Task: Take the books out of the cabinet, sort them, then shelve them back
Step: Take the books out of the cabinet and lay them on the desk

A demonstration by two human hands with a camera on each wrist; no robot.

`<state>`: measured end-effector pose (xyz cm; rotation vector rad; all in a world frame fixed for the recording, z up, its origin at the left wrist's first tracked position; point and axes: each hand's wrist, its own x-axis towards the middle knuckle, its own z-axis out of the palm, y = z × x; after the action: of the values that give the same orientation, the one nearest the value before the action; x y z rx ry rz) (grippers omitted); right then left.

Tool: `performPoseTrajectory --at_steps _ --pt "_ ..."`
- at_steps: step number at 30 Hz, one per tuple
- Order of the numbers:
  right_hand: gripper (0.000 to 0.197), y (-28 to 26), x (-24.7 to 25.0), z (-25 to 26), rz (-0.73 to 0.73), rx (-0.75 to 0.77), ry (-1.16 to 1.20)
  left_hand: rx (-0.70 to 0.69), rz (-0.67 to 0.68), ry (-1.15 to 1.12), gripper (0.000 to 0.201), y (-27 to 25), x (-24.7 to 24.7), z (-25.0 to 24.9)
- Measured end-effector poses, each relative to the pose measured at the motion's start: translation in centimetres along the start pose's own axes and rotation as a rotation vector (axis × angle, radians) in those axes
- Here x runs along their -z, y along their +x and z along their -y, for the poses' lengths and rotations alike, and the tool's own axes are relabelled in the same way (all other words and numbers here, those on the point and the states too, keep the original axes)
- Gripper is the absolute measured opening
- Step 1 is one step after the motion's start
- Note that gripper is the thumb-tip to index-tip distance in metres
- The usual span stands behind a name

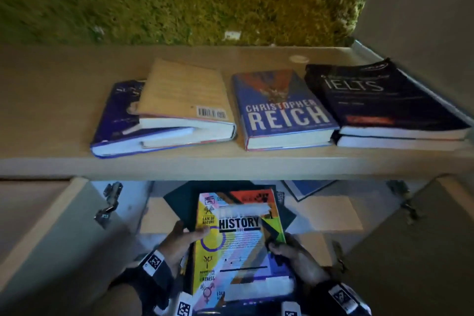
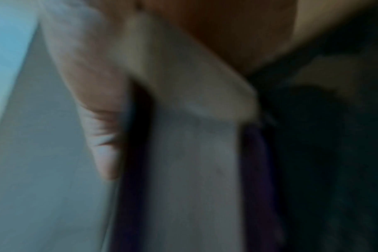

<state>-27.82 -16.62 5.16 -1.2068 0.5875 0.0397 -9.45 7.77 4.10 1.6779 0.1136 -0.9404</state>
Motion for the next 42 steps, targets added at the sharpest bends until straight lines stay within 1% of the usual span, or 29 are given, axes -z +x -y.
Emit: performPoseTrajectory --at_steps 1,2,3,4,5,7,8,9,10,11,12,13,14,15,16,17,18,19,21,23,24,27,29,30,33,37,39,41,42 --pt "0.08 -2.1 -0.4 1.0 0.019 0.001 -0.05 -0.011 -0.017 -0.005 0.129 -3.8 -0.9 -0.7" --pt "0.074 -4.3 -1.0 2.2 0.032 0.005 -0.087 -0.016 -0.03 -0.004 0.14 -7.6 -1.8 -1.7" --pt "0.066 -6.5 -1.6 3.4 0.026 0.005 -0.107 -0.031 -0.045 -0.021 0.145 -11.0 -2.5 -2.3" --pt "0.063 -8.4 -1.7 4.2 0.033 -0.01 -0.113 -0.039 -0.085 -0.066 0.147 -13.5 -2.8 -2.4" --pt "0.065 -10.3 -1.9 5.0 0.024 -0.031 -0.143 -0.059 -0.135 -0.097 0.139 -16.2 -3.2 -2.6" --pt "0.077 -13.9 -2.3 6.3 0.028 -0.041 -0.2 -0.102 -0.204 -0.13 0.117 -21.3 -3.5 -2.8" --pt "0.084 -15.4 -2.3 6.5 0.036 -0.036 -0.186 -0.135 -0.222 -0.155 0.109 -23.7 -3.6 -2.8" --pt "0.086 -17.2 -2.7 7.4 0.049 -0.038 -0.163 -0.163 -0.234 -0.193 0.1 -26.3 -3.8 -3.1" --pt "0.08 -19.4 -3.5 8.8 0.084 -0.046 -0.168 -0.153 -0.229 -0.238 0.092 -28.8 -3.8 -3.3" --pt "0.065 -21.0 -4.2 10.1 0.13 -0.048 -0.146 -0.161 -0.223 -0.288 0.084 -31.3 -4.0 -3.7" --pt "0.043 -22.5 -4.9 11.3 0.204 -0.047 -0.122 -0.173 -0.222 -0.348 0.075 -33.5 -4.1 -3.8" --pt "0.027 -23.9 -5.9 12.7 0.266 -0.022 -0.094 -0.21 -0.229 -0.392 0.07 -35.4 -3.8 -4.0" --pt "0.025 -24.5 -6.2 13.2 0.298 -0.002 -0.069 -0.228 -0.234 -0.417 0.069 -36.5 -3.8 -4.0" --pt "0.035 -24.7 -6.9 13.8 0.343 0.034 -0.055 -0.27 -0.248 -0.431 0.072 -38.0 -3.3 -4.5" --pt "0.049 -25.1 -7.8 14.6 0.384 0.041 -0.069 -0.294 -0.251 -0.458 0.074 -39.0 -2.6 -4.8" --pt "0.059 -25.1 -8.9 15.5 0.408 0.049 -0.065 -0.317 -0.252 -0.476 0.072 -39.8 -1.7 -5.4" --pt "0.062 -24.7 -9.5 16.1 0.417 0.053 -0.05 -0.31 -0.25 -0.493 0.068 -40.3 -1.0 -6.0" --pt "0.06 -24.2 -10.5 17.6 0.425 0.075 -0.054 -0.329 -0.256 -0.49 0.061 -40.8 0.1 -7.2" --pt "0.059 -23.6 -13.4 20.6 0.419 0.098 -0.052 -0.375 -0.283 -0.471 0.051 -41.1 2.5 -9.5" --pt "0.06 -22.2 -16.6 23.0 0.439 0.134 -0.047 -0.406 -0.297 -0.418 0.049 -41.1 5.1 -12.6" --pt "0.058 -21.3 -18.0 24.0 0.429 0.147 -0.043 -0.424 -0.321 -0.402 0.047 -40.8 6.4 -14.0" --pt "0.037 -17.8 -22.5 27.4 0.409 0.174 -0.052 -0.469 -0.366 -0.393 0.047 -38.6 11.4 -18.5" --pt "0.035 -15.7 -25.9 29.5 0.433 0.155 -0.003 -0.47 -0.359 -0.398 0.046 -36.4 15.0 -21.2" --pt "0.037 -14.4 -27.7 30.3 0.431 0.157 0.009 -0.459 -0.348 -0.395 0.046 -35.2 16.8 -22.5" --pt "0.04 -8.8 -32.6 31.5 0.342 0.175 0.021 -0.407 -0.356 -0.373 0.045 -30.6 22.3 -26.2" --pt "0.037 -1.5 -38.3 32.2 0.273 0.136 -0.044 -0.34 -0.391 -0.304 0.026 -24.2 28.5 -30.3" --pt "0.037 1.6 -40.3 32.3 0.221 0.12 -0.064 -0.317 -0.418 -0.271 0.028 -21.0 30.9 -31.7" --pt "0.037 4.1 -42.2 31.9 0.212 0.092 -0.087 -0.262 -0.437 -0.252 0.03 -17.7 33.0 -32.4" --pt "0.034 5.0 -42.8 31.5 0.218 0.06 -0.104 -0.228 -0.444 -0.235 0.029 -16.2 33.9 -32.3"
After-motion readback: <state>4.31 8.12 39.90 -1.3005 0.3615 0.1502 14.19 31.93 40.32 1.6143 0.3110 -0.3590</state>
